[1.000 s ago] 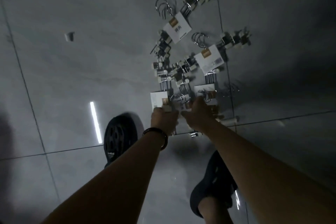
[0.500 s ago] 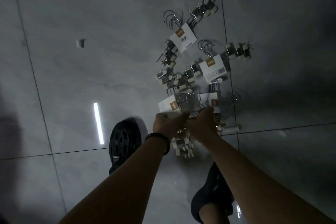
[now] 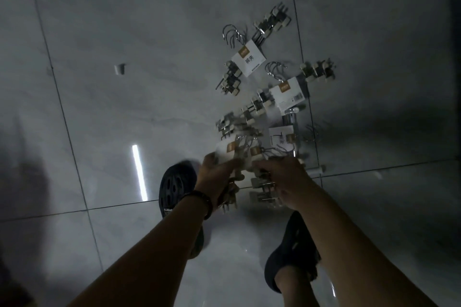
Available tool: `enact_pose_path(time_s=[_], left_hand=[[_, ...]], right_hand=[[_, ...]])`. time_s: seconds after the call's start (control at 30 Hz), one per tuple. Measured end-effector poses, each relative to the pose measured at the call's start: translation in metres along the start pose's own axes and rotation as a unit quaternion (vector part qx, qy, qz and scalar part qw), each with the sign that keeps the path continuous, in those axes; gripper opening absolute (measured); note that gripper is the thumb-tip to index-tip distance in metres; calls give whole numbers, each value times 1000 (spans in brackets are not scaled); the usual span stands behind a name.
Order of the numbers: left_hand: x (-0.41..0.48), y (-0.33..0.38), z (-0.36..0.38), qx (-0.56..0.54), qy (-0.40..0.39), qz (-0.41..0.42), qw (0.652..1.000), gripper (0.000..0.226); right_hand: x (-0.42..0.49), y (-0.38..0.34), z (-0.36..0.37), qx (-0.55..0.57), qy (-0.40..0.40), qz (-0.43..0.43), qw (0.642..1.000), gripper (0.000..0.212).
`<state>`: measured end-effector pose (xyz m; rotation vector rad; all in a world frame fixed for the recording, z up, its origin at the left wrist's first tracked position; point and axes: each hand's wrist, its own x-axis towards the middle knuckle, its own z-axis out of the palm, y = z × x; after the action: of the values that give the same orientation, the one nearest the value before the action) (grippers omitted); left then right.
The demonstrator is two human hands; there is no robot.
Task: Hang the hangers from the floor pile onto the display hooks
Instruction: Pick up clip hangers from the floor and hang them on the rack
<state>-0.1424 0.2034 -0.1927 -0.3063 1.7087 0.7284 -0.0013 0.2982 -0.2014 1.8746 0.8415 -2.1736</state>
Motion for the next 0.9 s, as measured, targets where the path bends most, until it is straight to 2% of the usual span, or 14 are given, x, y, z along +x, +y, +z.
enact_pose_path(time_s=[0.1, 0.17, 0.23, 0.33, 0.4, 0.5, 0.63, 0.7, 0.8, 0.9], left_hand=[[-26, 16, -5, 54, -30, -20, 998, 31], [-44, 29, -5, 81, -18, -11, 996, 34], [-64, 44, -4, 92, 19, 5, 996, 38], [-96, 67, 6, 139, 85, 91, 983, 49], [-118, 82, 14, 162, 95, 138, 972, 53], [-160, 103, 23, 160, 88, 154, 971, 50], [-231, 131, 25, 148, 63, 193, 968, 47], [-272, 151, 24, 138, 51, 208, 967, 54], [-343, 179, 24, 118, 30, 256, 959, 77], [-423, 210, 25, 107, -8, 328, 939, 77]], right_hand=[[-24, -23, -9, -61, 24, -22, 998, 27], [-50, -40, -10, -117, 49, -54, 990, 24], [-76, -56, -11, -141, 79, -63, 985, 34], [-114, -75, -10, -38, 99, -40, 994, 20], [-141, -89, -11, -9, 117, -45, 992, 13], [-186, -111, -21, 26, 97, -65, 993, 5], [-256, -135, -32, 38, 133, -111, 984, 24], [-299, -146, -32, 55, 133, -132, 981, 35], [-371, -170, -34, 74, 133, -168, 974, 40], [-445, -200, -39, 67, 139, -227, 962, 42]])
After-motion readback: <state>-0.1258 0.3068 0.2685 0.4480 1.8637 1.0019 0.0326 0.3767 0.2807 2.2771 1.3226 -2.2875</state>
